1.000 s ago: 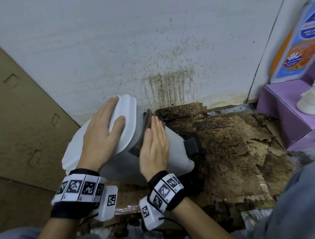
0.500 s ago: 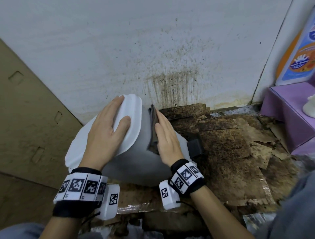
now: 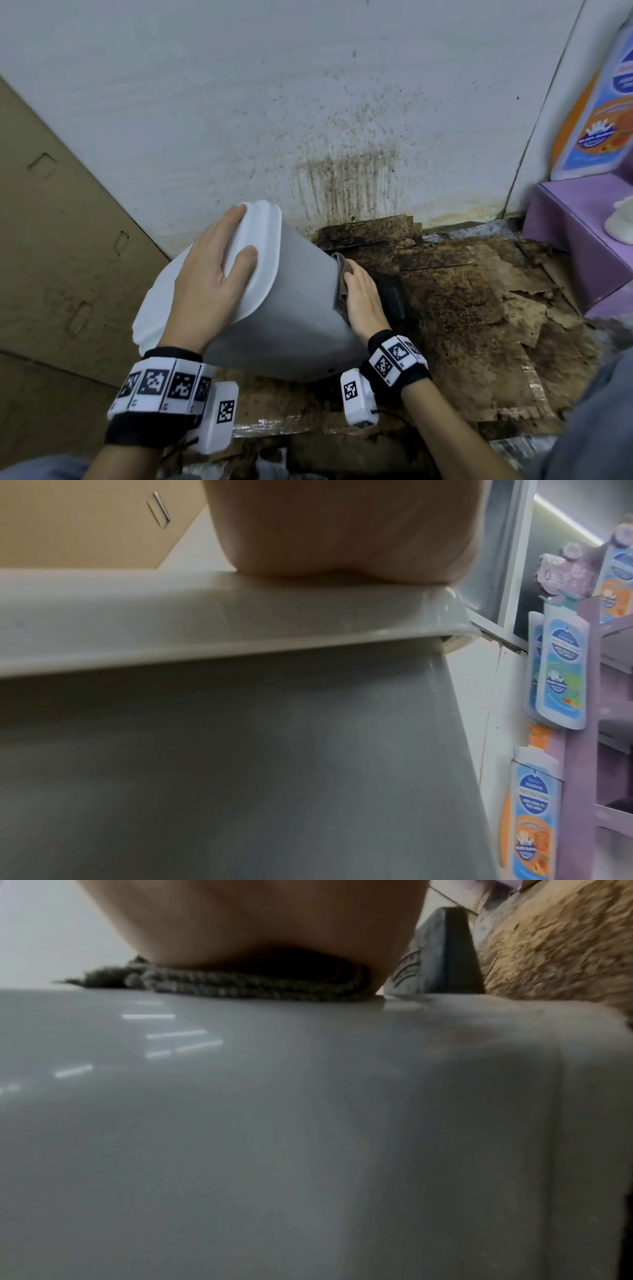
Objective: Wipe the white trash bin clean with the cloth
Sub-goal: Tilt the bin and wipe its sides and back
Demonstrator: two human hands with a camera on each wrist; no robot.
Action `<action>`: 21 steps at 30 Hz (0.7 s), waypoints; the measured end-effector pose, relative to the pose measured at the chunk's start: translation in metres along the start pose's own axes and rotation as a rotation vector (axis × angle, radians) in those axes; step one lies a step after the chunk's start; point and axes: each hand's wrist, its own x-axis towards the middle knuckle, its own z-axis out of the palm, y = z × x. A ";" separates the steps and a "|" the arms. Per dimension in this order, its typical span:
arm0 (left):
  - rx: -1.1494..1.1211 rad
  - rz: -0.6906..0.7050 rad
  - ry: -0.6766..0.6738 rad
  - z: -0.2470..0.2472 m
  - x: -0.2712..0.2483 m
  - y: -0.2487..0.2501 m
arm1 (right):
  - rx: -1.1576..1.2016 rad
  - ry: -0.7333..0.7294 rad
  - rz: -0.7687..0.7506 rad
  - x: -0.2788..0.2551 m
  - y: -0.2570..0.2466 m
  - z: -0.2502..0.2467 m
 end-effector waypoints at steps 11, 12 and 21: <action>0.039 0.025 -0.004 0.009 -0.001 0.009 | 0.063 -0.078 -0.191 -0.012 -0.088 0.015; 0.044 0.027 -0.007 0.009 -0.001 0.009 | 0.073 -0.079 -0.228 -0.012 -0.094 0.018; 0.034 0.015 -0.034 0.007 0.001 0.007 | 0.059 -0.097 -0.368 -0.019 -0.071 0.012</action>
